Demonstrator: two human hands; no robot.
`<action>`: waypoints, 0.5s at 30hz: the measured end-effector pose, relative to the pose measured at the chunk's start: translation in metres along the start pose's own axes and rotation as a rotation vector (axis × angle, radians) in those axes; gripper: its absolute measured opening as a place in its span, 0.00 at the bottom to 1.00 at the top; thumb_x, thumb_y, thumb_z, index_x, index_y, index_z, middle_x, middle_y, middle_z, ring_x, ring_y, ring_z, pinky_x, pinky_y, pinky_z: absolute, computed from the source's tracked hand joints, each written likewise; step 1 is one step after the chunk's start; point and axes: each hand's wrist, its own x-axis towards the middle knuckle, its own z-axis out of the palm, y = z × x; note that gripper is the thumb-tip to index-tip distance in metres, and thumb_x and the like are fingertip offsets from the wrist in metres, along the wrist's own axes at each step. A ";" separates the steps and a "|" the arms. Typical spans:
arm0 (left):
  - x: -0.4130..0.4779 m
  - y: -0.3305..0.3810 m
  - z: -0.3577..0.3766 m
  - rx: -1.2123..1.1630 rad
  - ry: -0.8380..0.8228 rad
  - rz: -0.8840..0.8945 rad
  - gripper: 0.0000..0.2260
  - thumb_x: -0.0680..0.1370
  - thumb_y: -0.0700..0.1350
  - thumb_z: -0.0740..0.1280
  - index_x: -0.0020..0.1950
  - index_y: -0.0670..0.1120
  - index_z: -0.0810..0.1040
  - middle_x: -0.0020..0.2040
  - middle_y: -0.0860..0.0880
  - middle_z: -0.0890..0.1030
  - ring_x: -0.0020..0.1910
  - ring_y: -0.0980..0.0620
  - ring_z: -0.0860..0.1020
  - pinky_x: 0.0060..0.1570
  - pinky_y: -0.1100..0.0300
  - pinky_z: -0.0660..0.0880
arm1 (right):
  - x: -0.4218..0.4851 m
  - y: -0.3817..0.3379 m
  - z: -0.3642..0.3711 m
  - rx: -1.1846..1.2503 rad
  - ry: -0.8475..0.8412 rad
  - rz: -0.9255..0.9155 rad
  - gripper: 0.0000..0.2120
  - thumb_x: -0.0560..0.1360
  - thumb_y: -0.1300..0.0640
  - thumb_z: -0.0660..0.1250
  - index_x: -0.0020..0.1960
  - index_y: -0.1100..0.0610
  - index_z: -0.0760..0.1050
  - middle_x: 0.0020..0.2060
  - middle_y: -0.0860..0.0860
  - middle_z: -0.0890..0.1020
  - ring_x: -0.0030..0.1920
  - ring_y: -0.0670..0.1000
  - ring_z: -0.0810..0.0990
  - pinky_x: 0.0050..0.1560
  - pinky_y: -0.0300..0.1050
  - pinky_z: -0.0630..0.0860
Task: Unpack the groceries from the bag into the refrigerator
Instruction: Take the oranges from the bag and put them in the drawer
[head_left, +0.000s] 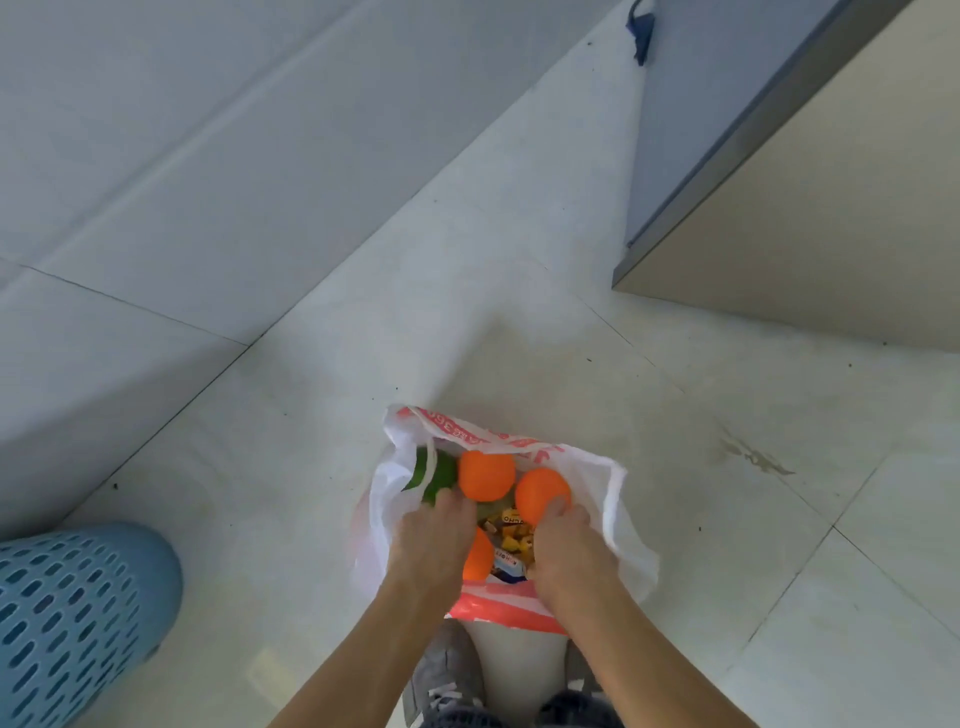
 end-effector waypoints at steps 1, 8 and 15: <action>0.003 0.005 0.002 0.019 -0.014 0.029 0.16 0.80 0.38 0.62 0.68 0.42 0.70 0.62 0.43 0.76 0.57 0.42 0.77 0.50 0.57 0.73 | 0.011 0.003 0.010 -0.007 -0.010 0.001 0.23 0.81 0.56 0.62 0.73 0.60 0.60 0.64 0.57 0.72 0.60 0.56 0.75 0.53 0.33 0.72; 0.014 0.018 0.052 0.134 -0.026 -0.047 0.19 0.78 0.47 0.68 0.68 0.48 0.73 0.66 0.44 0.75 0.63 0.42 0.75 0.63 0.49 0.75 | 0.047 0.008 0.041 0.019 0.100 -0.024 0.36 0.75 0.55 0.68 0.76 0.56 0.53 0.74 0.58 0.60 0.72 0.60 0.63 0.69 0.54 0.68; 0.002 0.015 0.061 -0.657 -0.014 -0.189 0.37 0.66 0.65 0.71 0.70 0.60 0.59 0.63 0.56 0.72 0.62 0.50 0.74 0.60 0.55 0.74 | 0.072 0.018 0.040 0.032 0.143 0.018 0.30 0.77 0.58 0.63 0.76 0.56 0.56 0.66 0.58 0.70 0.64 0.60 0.71 0.62 0.53 0.71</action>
